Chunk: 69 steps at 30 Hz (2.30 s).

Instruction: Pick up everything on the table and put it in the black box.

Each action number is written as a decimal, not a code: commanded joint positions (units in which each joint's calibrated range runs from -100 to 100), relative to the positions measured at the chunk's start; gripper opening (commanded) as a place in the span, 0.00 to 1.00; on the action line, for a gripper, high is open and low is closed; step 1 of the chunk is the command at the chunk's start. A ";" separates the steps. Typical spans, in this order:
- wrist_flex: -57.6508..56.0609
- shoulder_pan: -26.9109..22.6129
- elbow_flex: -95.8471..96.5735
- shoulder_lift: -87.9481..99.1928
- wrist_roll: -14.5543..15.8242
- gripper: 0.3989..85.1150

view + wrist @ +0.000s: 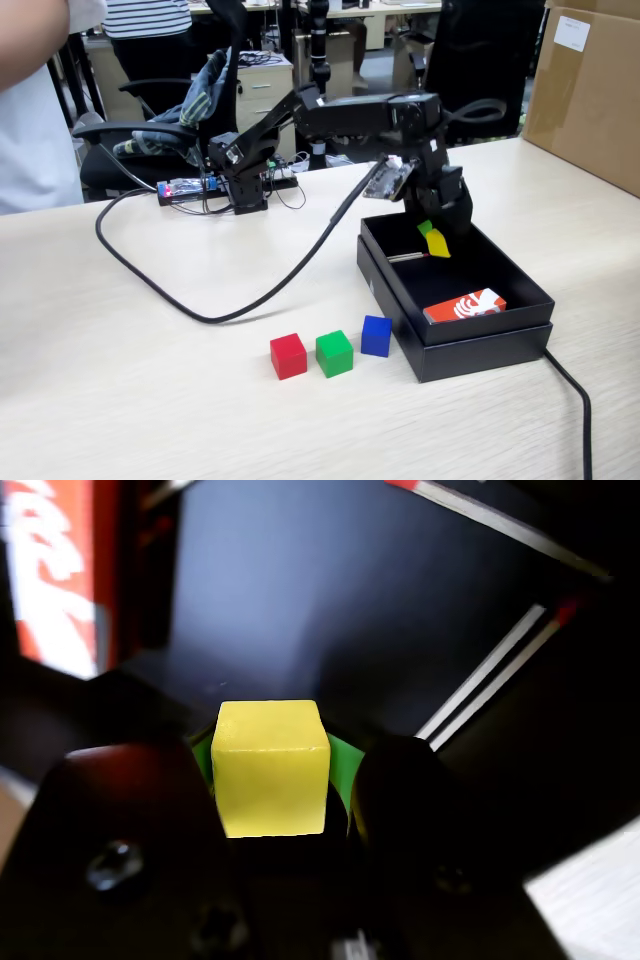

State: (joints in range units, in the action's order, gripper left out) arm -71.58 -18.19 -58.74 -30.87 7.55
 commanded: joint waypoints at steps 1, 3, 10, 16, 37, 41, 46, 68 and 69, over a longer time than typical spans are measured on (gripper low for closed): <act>-0.34 -0.54 -5.99 -1.20 0.73 0.01; -2.41 -0.83 -5.63 -1.77 1.22 0.27; -4.49 0.93 0.26 20.26 0.68 0.50; -4.49 8.74 8.06 43.09 -2.78 0.50; -3.54 22.08 -5.45 2.13 -9.62 0.55; -3.10 22.17 -7.81 -4.52 -9.77 0.55; -2.41 22.03 -12.79 -11.41 -10.16 0.43; -5.00 13.19 2.89 36.21 -6.64 0.06; -5.09 10.45 1.35 35.41 -5.23 0.06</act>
State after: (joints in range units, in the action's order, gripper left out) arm -76.23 -4.32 -51.80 0.84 0.22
